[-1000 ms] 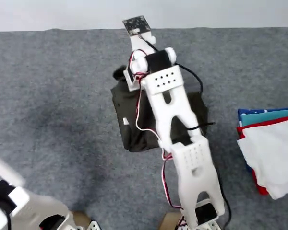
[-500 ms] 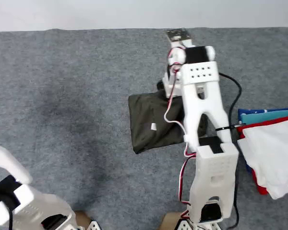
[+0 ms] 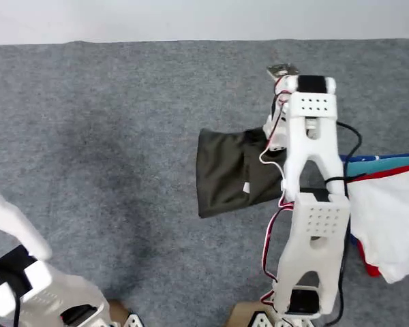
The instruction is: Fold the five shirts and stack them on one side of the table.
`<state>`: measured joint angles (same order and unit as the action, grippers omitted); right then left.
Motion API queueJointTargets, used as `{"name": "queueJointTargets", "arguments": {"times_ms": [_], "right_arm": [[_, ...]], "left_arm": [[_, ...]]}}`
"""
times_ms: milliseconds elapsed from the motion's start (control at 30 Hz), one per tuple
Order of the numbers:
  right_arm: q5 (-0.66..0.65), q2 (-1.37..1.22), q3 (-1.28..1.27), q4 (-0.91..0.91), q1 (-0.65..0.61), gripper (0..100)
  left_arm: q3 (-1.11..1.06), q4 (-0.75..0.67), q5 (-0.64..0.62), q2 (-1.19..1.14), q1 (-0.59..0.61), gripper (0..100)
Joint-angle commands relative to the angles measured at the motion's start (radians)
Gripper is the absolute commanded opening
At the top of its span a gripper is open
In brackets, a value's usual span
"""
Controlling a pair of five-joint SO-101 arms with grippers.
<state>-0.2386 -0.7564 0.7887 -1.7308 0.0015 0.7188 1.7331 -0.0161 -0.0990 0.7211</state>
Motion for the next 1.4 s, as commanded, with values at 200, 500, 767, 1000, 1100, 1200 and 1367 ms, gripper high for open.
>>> {"name": "queueJointTargets", "arguments": {"times_ms": [200,500,767,1000,1100,1200,1367], "right_arm": [[-0.058,0.018,0.011,0.11,0.039,0.9],[-0.068,0.007,0.011,0.127,0.019,4.8],[-0.103,0.13,0.158,-0.053,0.007,25.3],[-0.098,0.294,0.167,-0.064,0.001,25.2],[-0.038,0.358,0.11,-0.062,-0.025,25.1],[0.025,0.386,-0.02,-0.061,-0.093,22.7],[0.075,0.377,-0.146,-0.056,-0.225,3.3]], "left_arm": [[0.01,0.018,-0.011,0.055,-0.005,0],[0.008,0.018,-0.011,0.101,-0.005,0],[0.002,0.018,-0.005,0.123,-0.002,0],[0.002,0.02,-0.005,0.124,-0.005,0],[0.002,0.021,-0.005,0.124,-0.002,0],[0.002,0.021,-0.005,0.124,-0.002,0],[0.001,0.021,-0.005,0.14,-0.005,0]]}}
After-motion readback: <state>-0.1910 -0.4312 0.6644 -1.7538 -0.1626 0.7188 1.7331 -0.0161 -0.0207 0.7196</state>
